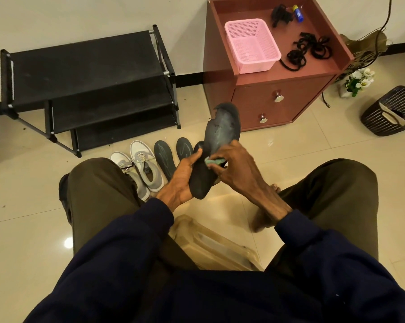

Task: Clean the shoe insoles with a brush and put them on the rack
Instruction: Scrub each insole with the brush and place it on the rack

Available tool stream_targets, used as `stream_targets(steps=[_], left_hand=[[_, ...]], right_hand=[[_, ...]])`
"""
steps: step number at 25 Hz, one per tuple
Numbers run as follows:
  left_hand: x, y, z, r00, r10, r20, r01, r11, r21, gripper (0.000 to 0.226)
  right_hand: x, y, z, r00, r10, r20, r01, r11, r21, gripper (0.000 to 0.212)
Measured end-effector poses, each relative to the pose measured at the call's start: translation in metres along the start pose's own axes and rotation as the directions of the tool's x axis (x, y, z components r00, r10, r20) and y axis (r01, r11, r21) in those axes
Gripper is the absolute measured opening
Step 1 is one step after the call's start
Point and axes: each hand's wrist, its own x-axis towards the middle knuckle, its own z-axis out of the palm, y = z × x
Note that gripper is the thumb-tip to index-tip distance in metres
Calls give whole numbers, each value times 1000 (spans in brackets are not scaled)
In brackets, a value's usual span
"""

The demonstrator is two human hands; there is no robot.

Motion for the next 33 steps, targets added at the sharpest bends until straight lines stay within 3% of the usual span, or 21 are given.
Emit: stream_targets(steps=[3,8,11,13,16,18,20,22,24,27,29,31,33], left_hand=[[3,-3,-1,1000,9,11,-8,999,-43,30],[10,1,-7,999,3,-48,-3,1000,4,26],[12,0,-7,998,37,-57,-36,999,14,27],[14,-2,-8,997,42,-58,-42,999,6,29],[18,-2,-14,997,27,-68,-27,1000,-3,45],[20,-2,-17,999,20,-33,-20,999,-24,52],[18,-2,-15,997,40,-70,-40,999,10,36],[17,-2,-11,996,53,-69,-51,998,30,27],[17,-2,-11,995,54,-86,-52,998,30,29],[16,-2,-14,998,19,-59,-19,1000,1,48],[14,-2,-12,998,29,-52,-28,1000,5,45],[15,-3,-10,997,57,-54,-55,998,23,34],[14,-3,-8,997,50,-55,-50,999,8,31]], right_hand=[[0,2,1,996,35,-86,-42,996,-74,22],[-8,-21,2,972,-107,211,62,976,210,21],[-2,-11,-3,998,-31,48,34,997,-64,21],[-1,-6,-1,1000,-4,-22,2,993,-116,20],[-10,-17,4,977,-104,188,76,985,153,21],[-11,-19,2,949,-139,282,76,972,223,19],[-6,-15,-1,976,-76,203,72,997,24,19],[-1,-10,-3,1000,-4,25,10,972,-235,20],[-2,-11,0,999,-13,32,19,987,-162,21],[-8,-18,-3,946,-107,307,58,985,163,18],[-6,-17,-8,943,-98,319,70,993,99,17],[-1,-12,-11,986,-7,169,30,990,-135,23],[1,-9,-9,994,65,85,-49,982,-182,27]])
